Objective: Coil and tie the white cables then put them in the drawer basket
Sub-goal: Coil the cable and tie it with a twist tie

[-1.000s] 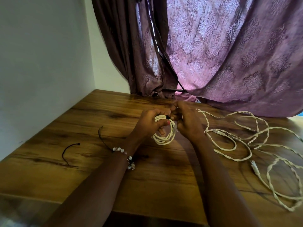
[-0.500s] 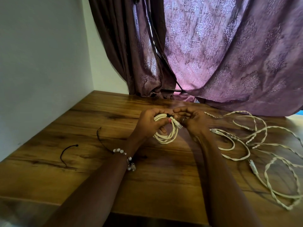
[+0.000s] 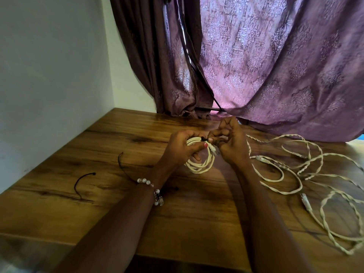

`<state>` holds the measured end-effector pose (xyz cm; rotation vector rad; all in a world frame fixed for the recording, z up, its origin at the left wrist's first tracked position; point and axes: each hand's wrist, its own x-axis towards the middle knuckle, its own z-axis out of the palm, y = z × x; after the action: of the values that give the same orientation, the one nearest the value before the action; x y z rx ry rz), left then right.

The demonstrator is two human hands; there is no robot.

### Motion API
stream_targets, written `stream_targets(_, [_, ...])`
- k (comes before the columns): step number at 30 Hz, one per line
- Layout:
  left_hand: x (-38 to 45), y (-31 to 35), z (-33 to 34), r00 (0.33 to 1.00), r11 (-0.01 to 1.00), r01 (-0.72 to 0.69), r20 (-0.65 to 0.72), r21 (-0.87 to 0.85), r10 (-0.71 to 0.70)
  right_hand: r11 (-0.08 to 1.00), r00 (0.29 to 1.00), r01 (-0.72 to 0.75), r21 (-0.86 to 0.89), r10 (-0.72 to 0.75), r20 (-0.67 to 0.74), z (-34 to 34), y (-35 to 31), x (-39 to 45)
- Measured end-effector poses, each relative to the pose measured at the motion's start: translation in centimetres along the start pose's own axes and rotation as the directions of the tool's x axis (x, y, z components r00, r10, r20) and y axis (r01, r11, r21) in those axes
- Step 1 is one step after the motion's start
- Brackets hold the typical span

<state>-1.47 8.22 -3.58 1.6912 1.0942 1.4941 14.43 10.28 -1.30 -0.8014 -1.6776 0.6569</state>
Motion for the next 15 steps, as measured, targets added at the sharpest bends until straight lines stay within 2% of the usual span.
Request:
stream_targets(9, [0.0, -0.1, -0.2, 0.999, 0.998, -0.044, -0.023, 0.047, 0.045, 0.995, 0.995, -0.065, 0.072, 0.070, -0.069, 0.7, -0.2, -0.2])
stream_targets(15, [-0.1, -0.2, 0.2, 0.996, 0.994, -0.067, -0.051, 0.089, 0.072, 0.976, 0.986, -0.163, 0.142, 0.166, -0.011, -0.3, 0.0, -0.3])
